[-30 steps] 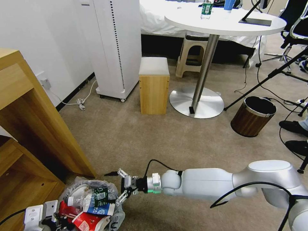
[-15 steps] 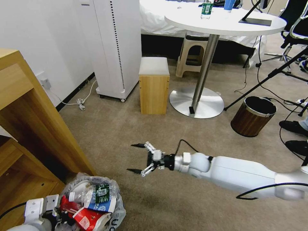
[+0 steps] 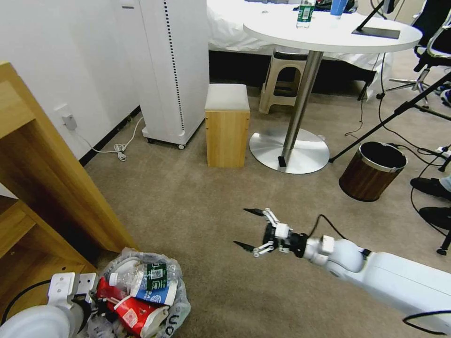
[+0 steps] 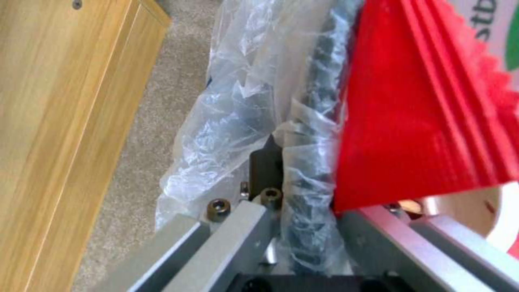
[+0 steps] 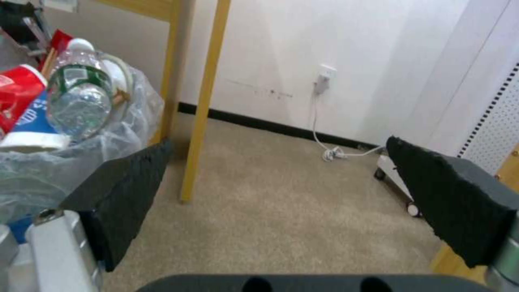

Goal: Pick up the trash bin and place the garbage on the floor into it.

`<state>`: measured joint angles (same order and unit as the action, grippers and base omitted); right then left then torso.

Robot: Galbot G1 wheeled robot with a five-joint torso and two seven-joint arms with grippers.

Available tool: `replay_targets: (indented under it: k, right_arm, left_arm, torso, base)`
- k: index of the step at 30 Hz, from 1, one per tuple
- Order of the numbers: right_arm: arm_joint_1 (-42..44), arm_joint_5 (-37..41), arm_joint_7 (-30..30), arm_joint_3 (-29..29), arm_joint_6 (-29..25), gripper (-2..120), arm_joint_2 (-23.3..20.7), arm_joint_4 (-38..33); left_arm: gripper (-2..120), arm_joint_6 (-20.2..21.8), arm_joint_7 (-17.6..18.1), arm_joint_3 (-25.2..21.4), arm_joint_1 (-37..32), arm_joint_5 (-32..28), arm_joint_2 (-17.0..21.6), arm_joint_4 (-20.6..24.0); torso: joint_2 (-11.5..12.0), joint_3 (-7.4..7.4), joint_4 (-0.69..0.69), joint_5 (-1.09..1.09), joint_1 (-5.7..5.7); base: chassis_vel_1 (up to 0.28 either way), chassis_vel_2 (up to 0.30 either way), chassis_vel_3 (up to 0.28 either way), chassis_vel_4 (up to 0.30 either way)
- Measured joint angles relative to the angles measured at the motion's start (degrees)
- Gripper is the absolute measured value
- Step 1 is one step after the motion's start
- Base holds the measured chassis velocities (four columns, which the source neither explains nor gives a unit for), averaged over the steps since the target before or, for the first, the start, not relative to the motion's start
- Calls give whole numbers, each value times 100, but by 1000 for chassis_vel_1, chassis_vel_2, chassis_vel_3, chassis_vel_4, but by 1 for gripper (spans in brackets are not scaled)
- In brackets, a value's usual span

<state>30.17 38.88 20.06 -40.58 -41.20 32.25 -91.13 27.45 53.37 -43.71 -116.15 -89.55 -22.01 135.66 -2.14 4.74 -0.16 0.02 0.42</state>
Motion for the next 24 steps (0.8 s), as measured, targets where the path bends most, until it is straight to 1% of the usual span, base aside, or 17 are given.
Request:
replay_targets:
  k: [2, 4, 6, 7, 9, 10, 12, 14, 15, 18, 20, 22, 24]
  right_arm:
    - [-7, 0, -5, -11, 0, 100, 23, 17]
    - [-79, 8, -59, -118, 3, 100, 192, 107]
    - [-99, 12, -74, -151, 9, 100, 244, 134]
    - [-168, 44, -108, -256, 26, 100, 379, 194]
    - [-267, 69, -189, -401, 53, 100, 557, 249]
    - [-267, 69, -189, -401, 53, 100, 557, 249]
    - [-356, 68, -263, -520, 71, 100, 691, 287]
    - [-370, 69, -274, -546, 72, 100, 710, 298]
    - [-387, 69, -291, -584, 73, 100, 740, 327]
    - [-398, 69, -308, -604, 73, 100, 748, 341]
    - [-409, 70, -311, -619, 69, 100, 726, 340]
    - [-413, 70, -311, -625, 65, 100, 718, 338]
    - [-440, 73, -312, -644, 55, 100, 663, 318]
  left_arm:
    - [0, -7, 6, 0, 2, 10, -8, 8]
    - [0, -21, 29, -19, -40, 49, -30, 64]
    - [0, -21, 31, -26, -53, 58, -39, 79]
    - [0, -20, 56, -42, -85, 69, -75, 125]
    - [0, -38, 154, -73, -121, 72, -129, 140]
    - [0, -38, 154, -73, -121, 72, -129, 140]
    - [0, -116, 297, -90, -236, 127, -240, 152]
    - [0, -122, 310, -93, -257, 136, -280, 152]
    - [0, -143, 341, -93, -284, 142, -410, 148]
    - [0, -203, 361, -78, -295, 167, -542, 110]
    - [0, -295, 400, -30, -276, 190, -718, 88]
    - [0, -302, 401, -21, -279, 205, -760, 79]
    - [0, -361, 407, 18, -290, 349, -942, 14]
  torso:
    - [0, 0, 1, -1, 0]
    - [0, 0, 0, -2, 0]
    - [0, 0, -1, -2, 1]
    - [0, 1, 1, -1, 1]
    - [0, 1, 1, -2, 1]
    - [0, 1, 1, -2, 1]
    - [0, 0, 2, -4, 1]
    - [0, 0, 2, -3, 1]
    - [0, 0, 3, 0, 1]
    - [0, 0, 6, -6, 1]
    - [0, 0, 2, -2, 1]
    - [0, 0, 3, -1, 1]
    - [0, 0, 2, 2, 1]
  base:
    - [0, 0, 0, 0]
    - [0, 0, 0, 0]
    - [0, 0, 0, 0]
    - [0, 0, 0, 0]
    - [0, 0, 0, 0]
    - [0, 0, 0, 0]
    - [0, 0, 0, 0]
    - [0, 0, 0, 0]
    - [0, 0, 0, 0]
    - [0, 0, 0, 0]
    - [0, 0, 0, 0]
    - [0, 0, 0, 0]
    - [0, 0, 0, 0]
